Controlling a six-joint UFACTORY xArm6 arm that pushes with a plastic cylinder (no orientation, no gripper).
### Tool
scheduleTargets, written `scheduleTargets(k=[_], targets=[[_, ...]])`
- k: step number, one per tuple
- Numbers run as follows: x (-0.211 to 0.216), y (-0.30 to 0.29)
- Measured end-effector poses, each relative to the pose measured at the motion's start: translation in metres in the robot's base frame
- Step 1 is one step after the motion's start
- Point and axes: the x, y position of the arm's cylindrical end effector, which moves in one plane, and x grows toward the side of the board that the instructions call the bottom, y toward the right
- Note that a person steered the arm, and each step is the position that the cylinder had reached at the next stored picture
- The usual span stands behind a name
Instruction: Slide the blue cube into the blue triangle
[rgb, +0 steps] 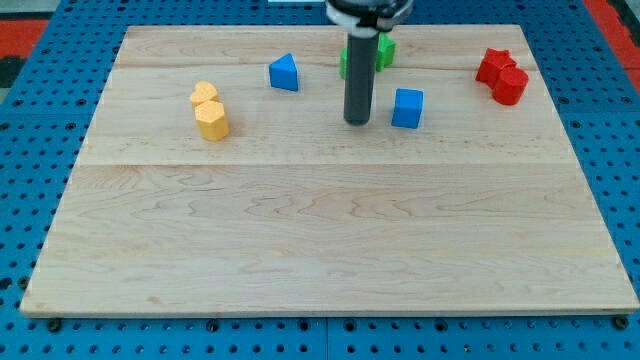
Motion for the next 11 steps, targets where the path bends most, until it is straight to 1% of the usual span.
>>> scheduleTargets(k=[1,2,3,4,5,6,7,8,9,10,11], targets=[[0.041,0.098],[0.006,0.148],[-0.024,0.083],[-0.03,-0.004],[-0.026,-0.018],[-0.003,0.023],[-0.044,0.018],[-0.08,-0.021],[-0.103,-0.074],[-0.091,-0.067],[-0.051,-0.042]])
